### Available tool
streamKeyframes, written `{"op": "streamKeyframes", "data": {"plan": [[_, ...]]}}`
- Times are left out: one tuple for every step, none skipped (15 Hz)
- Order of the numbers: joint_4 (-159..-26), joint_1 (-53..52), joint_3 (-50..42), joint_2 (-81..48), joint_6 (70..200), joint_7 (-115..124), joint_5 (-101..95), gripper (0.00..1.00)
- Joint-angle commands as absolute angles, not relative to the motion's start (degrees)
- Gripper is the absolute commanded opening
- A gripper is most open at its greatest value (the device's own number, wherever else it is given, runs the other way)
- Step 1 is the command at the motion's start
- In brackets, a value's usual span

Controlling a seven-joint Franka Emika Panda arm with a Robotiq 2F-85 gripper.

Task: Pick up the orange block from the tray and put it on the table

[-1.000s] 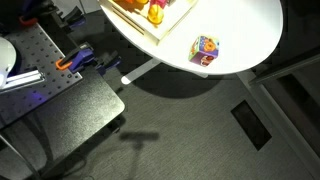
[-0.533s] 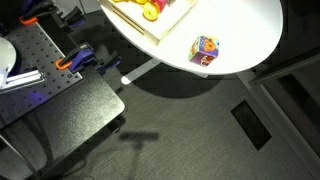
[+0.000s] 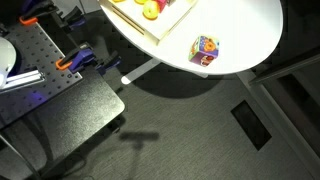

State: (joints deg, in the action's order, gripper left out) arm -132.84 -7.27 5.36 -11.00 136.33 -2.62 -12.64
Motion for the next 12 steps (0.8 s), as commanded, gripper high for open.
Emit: {"op": "streamKeyframes", "data": {"plan": [[-129.3,-8.7,6.2,-13.6,134.1,0.1,-12.2,0.28],[-128.9,-9.0,6.5,-14.2,134.0,0.1,-11.9,0.28],[-128.5,-9.3,6.7,-14.9,133.9,0.2,-11.7,0.28],[-128.1,-9.6,6.8,-15.7,133.8,0.1,-11.7,0.28],[-127.8,-9.8,6.9,-16.2,133.7,0.2,-11.7,0.28],[-127.6,-10.0,6.9,-16.7,133.4,0.0,-11.5,0.78],[-127.3,-10.0,6.9,-17.2,133.3,0.0,-11.5,0.8],[-127.0,-9.9,6.9,-17.6,133.1,-0.1,-11.4,0.85],[-126.7,-9.9,6.8,-18.0,132.8,-0.1,-11.4,0.94],[-126.5,-9.7,6.7,-18.2,132.5,-0.3,-11.3,1.0],[-126.5,-9.3,6.6,-18.1,131.9,-0.9,-10.9,1.0],[-126.6,-9.0,6.6,-18.0,131.4,-1.4,-10.4,1.0]]}}
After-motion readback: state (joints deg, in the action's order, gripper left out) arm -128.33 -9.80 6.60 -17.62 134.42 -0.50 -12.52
